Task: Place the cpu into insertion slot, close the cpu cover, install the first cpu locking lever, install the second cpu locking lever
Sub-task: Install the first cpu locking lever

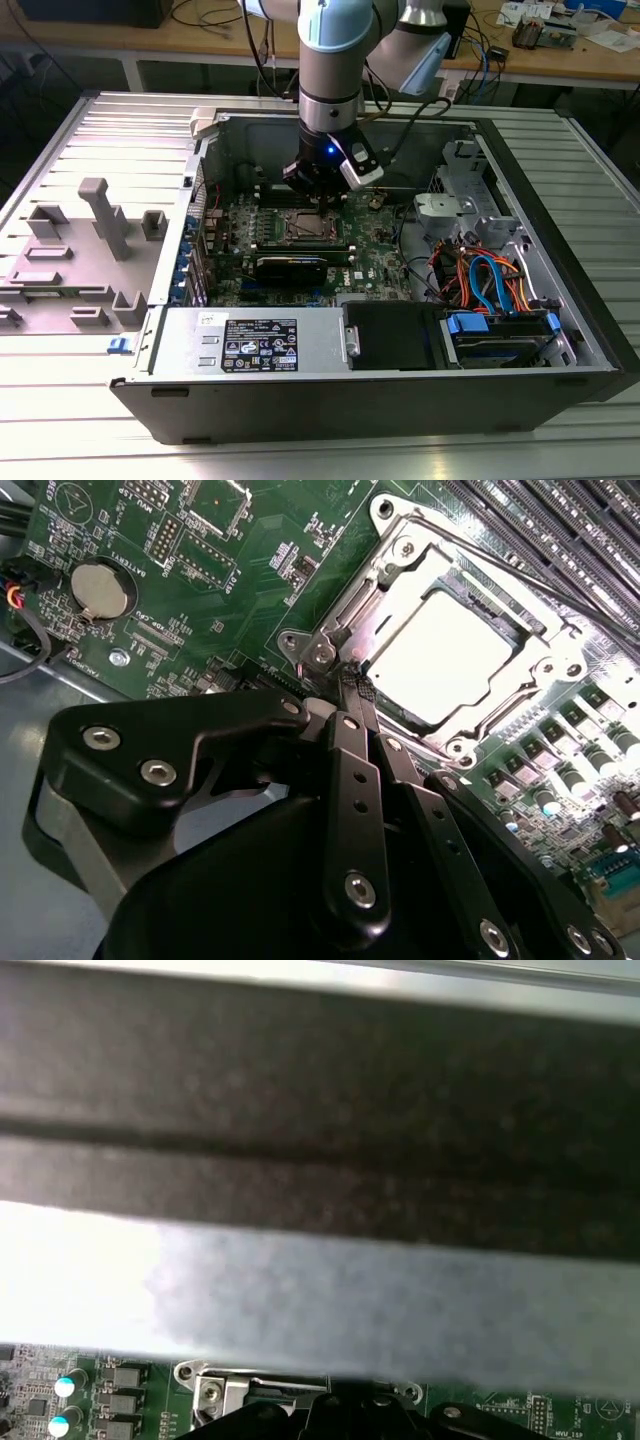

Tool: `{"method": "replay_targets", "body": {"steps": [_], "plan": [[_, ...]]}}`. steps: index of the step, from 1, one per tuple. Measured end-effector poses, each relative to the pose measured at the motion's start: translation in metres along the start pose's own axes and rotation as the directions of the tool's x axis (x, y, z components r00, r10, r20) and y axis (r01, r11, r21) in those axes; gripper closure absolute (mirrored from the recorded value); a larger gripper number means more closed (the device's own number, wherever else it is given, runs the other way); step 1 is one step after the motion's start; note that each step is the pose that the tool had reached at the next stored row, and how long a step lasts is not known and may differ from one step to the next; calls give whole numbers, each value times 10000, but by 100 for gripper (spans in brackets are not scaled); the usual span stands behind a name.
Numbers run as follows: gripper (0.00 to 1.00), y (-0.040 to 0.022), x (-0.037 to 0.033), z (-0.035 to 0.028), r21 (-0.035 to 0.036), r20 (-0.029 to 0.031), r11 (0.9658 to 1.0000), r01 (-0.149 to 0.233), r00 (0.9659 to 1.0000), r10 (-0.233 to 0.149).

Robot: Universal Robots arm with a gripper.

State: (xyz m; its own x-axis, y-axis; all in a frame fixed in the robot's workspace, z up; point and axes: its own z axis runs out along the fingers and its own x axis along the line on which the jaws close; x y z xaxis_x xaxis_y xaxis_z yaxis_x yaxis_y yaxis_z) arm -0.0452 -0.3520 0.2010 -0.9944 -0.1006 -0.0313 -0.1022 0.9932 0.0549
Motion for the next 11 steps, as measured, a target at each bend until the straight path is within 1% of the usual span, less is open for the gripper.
{"method": "replay_targets", "body": {"steps": [5,6,8,9,10,11], "plan": [[89,2,-1,-1,-10,1,10000,1,10000,-1],[89,2,-1,-2,-21,1,10000,1,10000,-1],[89,-3,1,-9,-108,-3,9999,0,10000,0],[89,-4,2,-10,-219,1,9998,-6,10000,6],[89,6,-5,4,-468,42,9989,-10,10000,12],[89,3,-5,2,-561,48,9984,-12,10000,15]]}}
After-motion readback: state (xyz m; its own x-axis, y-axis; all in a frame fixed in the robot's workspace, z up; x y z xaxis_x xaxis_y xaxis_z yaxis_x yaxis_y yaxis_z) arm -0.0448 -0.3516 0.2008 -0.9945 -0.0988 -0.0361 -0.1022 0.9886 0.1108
